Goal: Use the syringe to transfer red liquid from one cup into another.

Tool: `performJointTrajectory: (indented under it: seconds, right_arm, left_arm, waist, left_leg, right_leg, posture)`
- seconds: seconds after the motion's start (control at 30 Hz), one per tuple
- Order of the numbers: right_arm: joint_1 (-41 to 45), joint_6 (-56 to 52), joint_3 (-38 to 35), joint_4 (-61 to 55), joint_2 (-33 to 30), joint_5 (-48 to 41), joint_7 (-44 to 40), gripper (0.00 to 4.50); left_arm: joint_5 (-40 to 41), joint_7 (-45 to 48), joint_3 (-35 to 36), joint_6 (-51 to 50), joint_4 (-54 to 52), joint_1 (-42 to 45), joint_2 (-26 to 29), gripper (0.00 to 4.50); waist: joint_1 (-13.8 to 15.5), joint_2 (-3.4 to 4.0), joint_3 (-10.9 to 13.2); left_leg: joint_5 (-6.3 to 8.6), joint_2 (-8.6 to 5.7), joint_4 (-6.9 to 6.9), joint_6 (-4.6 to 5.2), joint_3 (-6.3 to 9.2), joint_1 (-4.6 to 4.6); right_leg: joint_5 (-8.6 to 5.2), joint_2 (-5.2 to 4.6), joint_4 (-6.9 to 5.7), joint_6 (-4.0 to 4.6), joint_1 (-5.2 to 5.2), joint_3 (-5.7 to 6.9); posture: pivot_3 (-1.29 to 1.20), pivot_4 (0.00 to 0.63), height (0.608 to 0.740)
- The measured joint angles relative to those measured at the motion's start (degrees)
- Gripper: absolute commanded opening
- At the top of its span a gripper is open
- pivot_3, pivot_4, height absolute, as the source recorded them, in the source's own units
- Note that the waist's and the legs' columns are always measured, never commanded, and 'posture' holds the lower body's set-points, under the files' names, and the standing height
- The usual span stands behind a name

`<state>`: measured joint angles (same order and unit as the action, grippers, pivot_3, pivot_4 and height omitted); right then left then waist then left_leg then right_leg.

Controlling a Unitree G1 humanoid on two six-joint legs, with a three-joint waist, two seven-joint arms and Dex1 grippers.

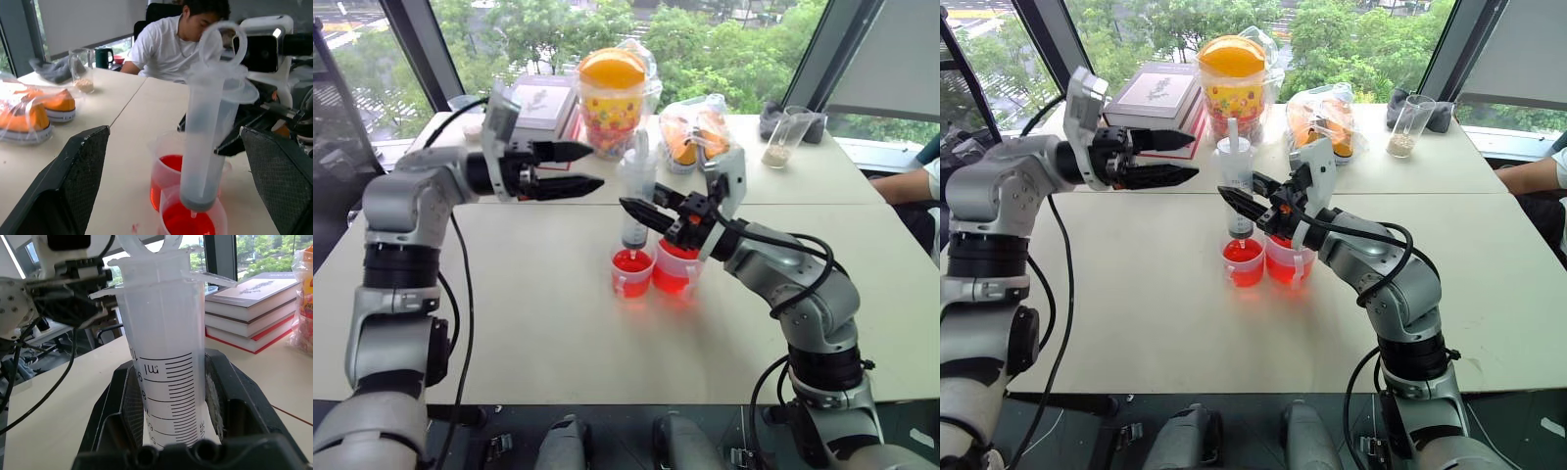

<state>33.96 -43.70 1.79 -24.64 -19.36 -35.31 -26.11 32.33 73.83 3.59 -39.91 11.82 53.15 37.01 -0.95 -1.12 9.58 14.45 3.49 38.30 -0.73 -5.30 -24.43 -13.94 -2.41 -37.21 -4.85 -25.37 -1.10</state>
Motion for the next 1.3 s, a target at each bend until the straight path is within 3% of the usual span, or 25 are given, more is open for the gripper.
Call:
performJointTrajectory:
  seconds: [0.1,0.23,0.37,0.5,0.73,0.97,1.17,1.3]
  right_arm:
    - [4.2,-4.1,-2.9,0.8,0.1,-3.3,2.1,1.37]
    - [16.1,-12.9,-11.4,4.7,-1.9,-9.8,8.2,1.37]
    - [29.0,-27.0,-19.8,16.1,-8.0,-13.4,15.3,1.37]
    - [37.0,-39.0,-21.9,30.1,-14.2,-9.6,20.2,1.37]
    - [33.9,-46.5,-8.4,47.8,-23.5,-2.1,12.2,1.37]
    - [30.5,-38.2,3.7,61.7,-25.5,6.6,0.4,1.37]
    - [29.2,-33.3,10.8,66.7,-25.6,12.2,-8.9,1.37]
    - [28.7,-32.4,12.3,68.2,-25.0,15.0,-12.0,3.22]
  left_arm:
    - [0.8,-1.5,0.0,-0.8,-3.0,-2.9,-0.2,4.36]
    - [0.8,-3.4,-0.1,-0.6,-5.1,-3.9,-0.9,4.36]
    - [1.3,-4.5,-0.2,-0.8,-6.5,-6.6,-1.9,4.36]
    - [1.4,-5.5,-0.6,-0.7,-7.9,-9.0,-2.4,4.36]
    - [2.3,-7.6,-0.6,-1.0,-11.1,-12.1,-3.5,4.36]
    - [3.3,-9.7,-0.8,-1.4,-14.9,-14.8,-3.6,4.36]
    - [3.4,-10.9,-0.8,-2.4,-16.6,-15.4,-3.4,4.36]
    - [3.5,-11.3,-0.8,-2.6,-17.0,-15.8,-3.2,4.42]
  waist:
    - [0.1,0.00,0.0]
    - [0.2,0.00,0.0]
    - [0.2,0.00,0.0]
    - [0.1,0.00,0.0]
    - [-0.2,0.01,0.0]
    - [-0.2,0.01,0.0]
    - [-0.1,0.00,0.0]
    - [0.1,0.01,0.0]
  left_leg:
    - [0.00,0.00,0.02,0.00,0.00,-0.01]
    - [0.00,0.00,0.03,-0.01,0.00,0.00]
    - [0.00,0.00,-0.06,-0.01,-0.05,0.00]
    - [0.00,0.00,-0.15,0.00,-0.15,-0.02]
    - [0.02,-0.03,-0.17,0.03,-0.22,-0.01]
    - [0.02,-0.03,-0.17,0.03,-0.23,-0.01]
    - [0.02,-0.02,-0.16,0.03,-0.19,0.01]
    - [0.02,-0.02,-0.16,0.03,-0.17,0.01]
  right_leg:
    - [0.00,-0.02,-0.02,0.00,-0.01,0.00]
    - [0.01,-0.02,-0.01,0.01,0.01,0.01]
    - [0.00,-0.06,0.04,0.02,-0.02,0.02]
    - [-0.01,-0.08,0.13,0.04,-0.08,-0.03]
    - [0.00,-0.09,0.18,0.02,-0.09,-0.14]
    - [0.00,-0.05,0.17,0.01,-0.12,-0.15]
    - [0.00,-0.03,0.18,0.00,-0.06,-0.13]
    - [0.00,-0.03,0.17,0.01,-0.06,-0.10]
  posture:
    - [0.00,0.150,0.740]
    - [0.00,0.150,0.740]
    - [0.00,0.150,0.740]
    - [0.00,0.150,0.740]
    - [0.00,0.150,0.740]
    - [0.00,0.150,0.740]
    - [0.00,0.150,0.740]
    - [0.00,0.150,0.740]
